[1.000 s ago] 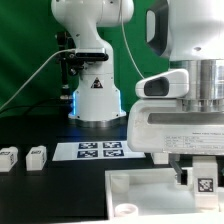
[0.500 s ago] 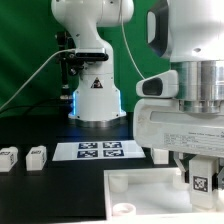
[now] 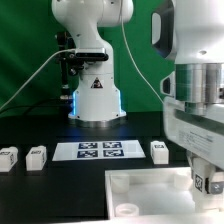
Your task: Assemble one leg
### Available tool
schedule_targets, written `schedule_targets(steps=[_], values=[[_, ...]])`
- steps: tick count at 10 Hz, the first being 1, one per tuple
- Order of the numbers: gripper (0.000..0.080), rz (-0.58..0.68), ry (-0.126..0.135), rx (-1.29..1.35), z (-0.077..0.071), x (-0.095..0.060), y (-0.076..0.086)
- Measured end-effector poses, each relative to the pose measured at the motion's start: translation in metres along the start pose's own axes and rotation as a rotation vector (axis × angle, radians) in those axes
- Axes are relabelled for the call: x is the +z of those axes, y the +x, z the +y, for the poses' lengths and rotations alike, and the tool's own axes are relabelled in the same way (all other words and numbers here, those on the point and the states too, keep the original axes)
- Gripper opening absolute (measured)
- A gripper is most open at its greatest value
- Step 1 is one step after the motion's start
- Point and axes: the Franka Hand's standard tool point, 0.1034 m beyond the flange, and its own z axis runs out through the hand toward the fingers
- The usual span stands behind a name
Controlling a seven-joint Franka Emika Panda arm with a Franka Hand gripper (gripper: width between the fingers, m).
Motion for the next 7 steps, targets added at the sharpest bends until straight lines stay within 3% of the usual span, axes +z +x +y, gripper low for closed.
schedule_targets(steps=[2, 4, 5, 6, 7], values=[[0.0272, -0.038, 0.031, 0.284, 0.0011, 0.0001, -0.0008], [0.0272, -0.037, 0.032, 0.231, 0.0011, 0.0002, -0.0005], [0.033, -0.036, 0.031, 0.214, 0.0016, 0.0011, -0.0006], [0.0514, -0.035, 0.03, 0.214, 0.0019, 0.0016, -0.0008], [0.0514, -0.034, 0.034, 0.174, 0.0017, 0.0013, -0.0012]])
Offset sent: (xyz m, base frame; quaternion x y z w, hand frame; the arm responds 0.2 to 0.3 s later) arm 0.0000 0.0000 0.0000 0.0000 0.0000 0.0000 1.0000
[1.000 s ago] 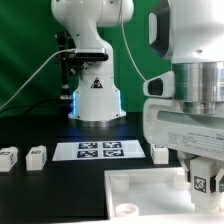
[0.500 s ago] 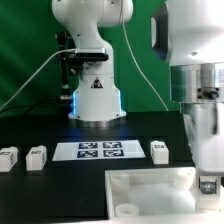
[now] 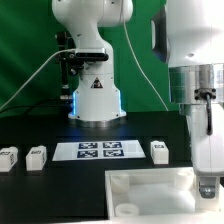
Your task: Assemble one leg
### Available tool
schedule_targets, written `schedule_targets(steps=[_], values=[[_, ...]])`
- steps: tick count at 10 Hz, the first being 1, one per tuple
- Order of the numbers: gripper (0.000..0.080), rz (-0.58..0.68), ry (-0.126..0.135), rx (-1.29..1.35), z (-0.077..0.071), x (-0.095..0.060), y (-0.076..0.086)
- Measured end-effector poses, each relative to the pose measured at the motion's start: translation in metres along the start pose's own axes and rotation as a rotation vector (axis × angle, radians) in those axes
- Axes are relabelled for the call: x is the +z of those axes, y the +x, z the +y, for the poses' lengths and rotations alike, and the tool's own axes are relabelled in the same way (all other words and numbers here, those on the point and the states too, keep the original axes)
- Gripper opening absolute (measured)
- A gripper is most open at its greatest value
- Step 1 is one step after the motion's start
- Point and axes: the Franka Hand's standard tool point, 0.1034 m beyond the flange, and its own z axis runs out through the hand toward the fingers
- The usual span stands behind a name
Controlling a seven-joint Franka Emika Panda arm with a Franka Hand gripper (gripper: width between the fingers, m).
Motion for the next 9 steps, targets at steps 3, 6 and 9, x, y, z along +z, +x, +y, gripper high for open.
schedule_targets(steps=[3, 6, 9], values=[[0.0641, -0.015, 0.071, -0.613, 0.0, 0.0, -0.024], [0.0649, 0.0, 0.074, -0.948, -0.001, 0.0, -0.023], [0.0649, 0.01, 0.067, -1.186, 0.0, 0.002, -0.02]])
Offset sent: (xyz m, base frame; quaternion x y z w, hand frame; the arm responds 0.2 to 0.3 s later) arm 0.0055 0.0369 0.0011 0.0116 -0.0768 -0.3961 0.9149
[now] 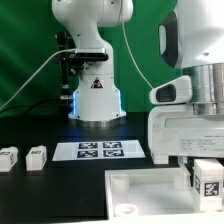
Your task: Assemble one leg
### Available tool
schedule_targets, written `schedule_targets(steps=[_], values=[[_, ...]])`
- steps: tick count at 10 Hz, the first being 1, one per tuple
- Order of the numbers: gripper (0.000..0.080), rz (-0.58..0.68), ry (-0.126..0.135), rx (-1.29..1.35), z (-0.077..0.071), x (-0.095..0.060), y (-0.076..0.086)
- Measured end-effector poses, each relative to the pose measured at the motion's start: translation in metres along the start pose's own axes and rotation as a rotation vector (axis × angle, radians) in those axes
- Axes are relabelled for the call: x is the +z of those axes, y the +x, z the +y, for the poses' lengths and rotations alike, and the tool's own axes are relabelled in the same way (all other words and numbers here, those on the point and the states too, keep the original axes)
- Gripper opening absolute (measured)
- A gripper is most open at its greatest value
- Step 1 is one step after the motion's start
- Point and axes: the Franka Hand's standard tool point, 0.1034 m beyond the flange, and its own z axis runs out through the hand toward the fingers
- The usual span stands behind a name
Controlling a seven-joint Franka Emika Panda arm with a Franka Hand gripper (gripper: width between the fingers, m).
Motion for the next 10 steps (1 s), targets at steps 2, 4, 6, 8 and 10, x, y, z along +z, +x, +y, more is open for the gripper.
schedule_targets(steps=[2, 4, 6, 8, 10], values=[[0.0649, 0.012, -0.024, -0.393, 0.015, 0.0, 0.016], [0.0649, 0.019, -0.054, -0.702, 0.018, 0.0, 0.02], [0.0649, 0.016, -0.055, -0.727, 0.013, 0.0, 0.015], [0.0649, 0.019, -0.05, -0.724, 0.01, -0.002, 0.015], [0.0618, 0.019, -0.051, -0.685, 0.011, -0.001, 0.015]])
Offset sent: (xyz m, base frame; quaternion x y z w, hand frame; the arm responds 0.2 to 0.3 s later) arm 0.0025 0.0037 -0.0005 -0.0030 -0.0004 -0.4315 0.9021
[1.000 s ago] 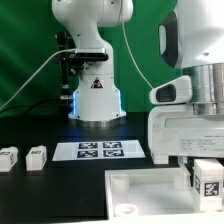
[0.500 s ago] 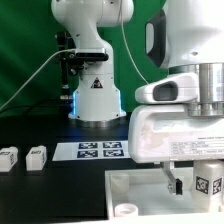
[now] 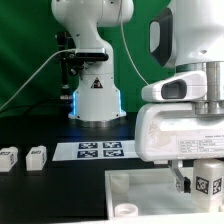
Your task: Assemble one leg
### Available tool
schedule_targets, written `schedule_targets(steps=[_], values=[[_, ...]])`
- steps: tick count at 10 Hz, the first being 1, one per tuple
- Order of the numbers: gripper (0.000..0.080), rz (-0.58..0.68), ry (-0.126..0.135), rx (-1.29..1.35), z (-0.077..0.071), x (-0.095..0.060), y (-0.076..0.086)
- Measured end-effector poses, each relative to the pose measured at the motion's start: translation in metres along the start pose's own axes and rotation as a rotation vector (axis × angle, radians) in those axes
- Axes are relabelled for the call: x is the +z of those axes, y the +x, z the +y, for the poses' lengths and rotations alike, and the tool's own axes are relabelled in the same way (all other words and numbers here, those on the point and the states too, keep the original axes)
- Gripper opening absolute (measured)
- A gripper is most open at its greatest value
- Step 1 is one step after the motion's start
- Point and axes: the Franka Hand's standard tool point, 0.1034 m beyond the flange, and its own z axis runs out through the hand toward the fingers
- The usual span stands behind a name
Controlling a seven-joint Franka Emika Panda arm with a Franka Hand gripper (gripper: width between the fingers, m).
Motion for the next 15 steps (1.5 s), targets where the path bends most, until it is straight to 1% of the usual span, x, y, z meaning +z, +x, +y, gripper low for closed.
schedule_targets(steps=[1, 2, 3, 4, 6, 7, 9, 10, 13, 14, 15], values=[[0.0439, 0.0, 0.0, 0.004, 0.0, 0.0, 0.0], [0.0439, -0.001, 0.006, 0.154, -0.001, 0.0, 0.0], [0.0284, -0.001, 0.005, 0.249, 0.0, 0.0, 0.0], [0.0285, -0.001, 0.005, 0.301, 0.001, 0.0, 0.0], [0.0285, -0.002, 0.003, 0.518, 0.004, 0.001, 0.0], [0.0285, -0.003, 0.002, 0.568, 0.004, 0.001, 0.0], [0.0285, -0.033, -0.002, 0.805, 0.009, 0.003, 0.0], [0.0285, -0.067, -0.009, 0.986, 0.012, 0.004, 0.0], [0.0287, -0.126, -0.064, 1.405, 0.014, 0.006, -0.002], [0.0287, -0.126, -0.077, 1.573, 0.013, 0.005, -0.005], [0.0287, -0.114, -0.083, 1.729, 0.012, 0.005, -0.007]])
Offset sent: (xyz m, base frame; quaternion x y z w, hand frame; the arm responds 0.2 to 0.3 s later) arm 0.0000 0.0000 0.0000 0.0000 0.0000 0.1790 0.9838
